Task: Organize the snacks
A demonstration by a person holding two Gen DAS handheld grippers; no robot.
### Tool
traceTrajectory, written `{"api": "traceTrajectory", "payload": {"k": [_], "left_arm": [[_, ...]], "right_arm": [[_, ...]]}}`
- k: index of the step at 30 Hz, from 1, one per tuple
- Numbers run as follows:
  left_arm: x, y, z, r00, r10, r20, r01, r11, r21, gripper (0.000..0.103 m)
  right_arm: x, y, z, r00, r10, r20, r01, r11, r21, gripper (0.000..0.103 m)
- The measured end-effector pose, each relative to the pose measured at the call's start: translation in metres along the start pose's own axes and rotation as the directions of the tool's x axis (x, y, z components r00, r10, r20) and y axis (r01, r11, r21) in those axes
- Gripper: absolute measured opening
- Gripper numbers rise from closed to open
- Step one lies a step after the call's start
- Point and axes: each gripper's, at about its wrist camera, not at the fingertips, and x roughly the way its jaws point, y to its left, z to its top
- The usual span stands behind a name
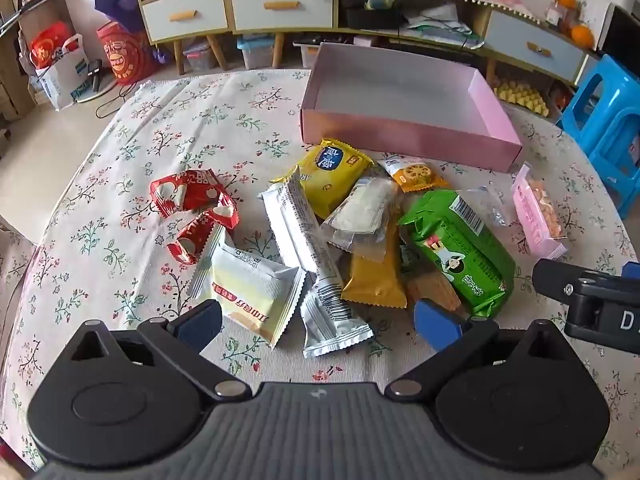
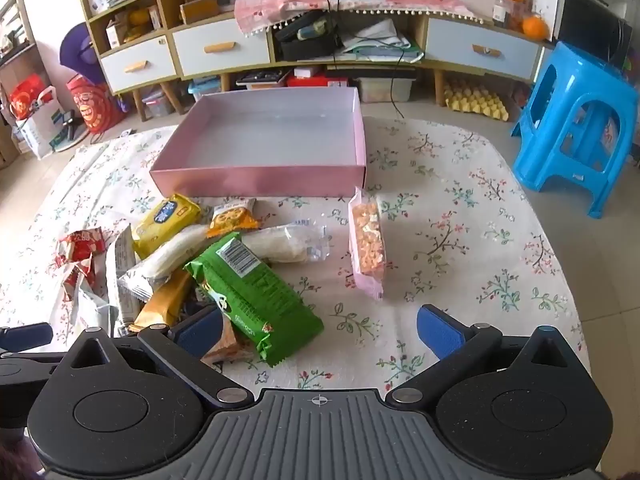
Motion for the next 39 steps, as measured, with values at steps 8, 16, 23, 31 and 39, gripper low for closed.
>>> {"api": "traceTrajectory", "payload": {"k": [8, 16, 23, 31, 39], "left_arm": [[0.003, -0.001, -0.003, 1.000, 0.009, -0.006, -0.009, 1.000, 0.011, 0.103], [0.002, 0.001, -0.001, 1.000, 0.016, -0.004, -0.016, 1.000, 0.003, 0.103], [0.002, 0.001, 0.000, 1.000, 0.022, -0.008, -0.022, 1.000, 0.005, 0.103], [0.001, 0.000, -0.001, 1.000, 0.025, -0.006, -0.025, 1.000, 0.008, 0.103], [0.001, 0.000, -0.001, 1.000, 0.026, -0.005, -0.026, 1.000, 0.008, 0.103]], "right_arm": [[0.003, 0.000, -0.004, 1.000, -0.005, -0.009, 0.005, 1.000, -0.001, 0.103], [0.005, 0.000, -0.003, 0.999, -0.011, -0.031, 0.011, 1.000, 0.000, 0.103], [0.006, 0.001, -0.003, 0.999, -0.015, -0.034, 0.015, 1.000, -0.010, 0.103], [0.004, 0.002, -0.004, 0.999, -0.016, -0.029, 0.016, 1.000, -0.012, 0.103], [0.004, 0.002, -0.003, 0.999, -0.015, -0.030, 0.015, 1.000, -0.012, 0.103]]}}
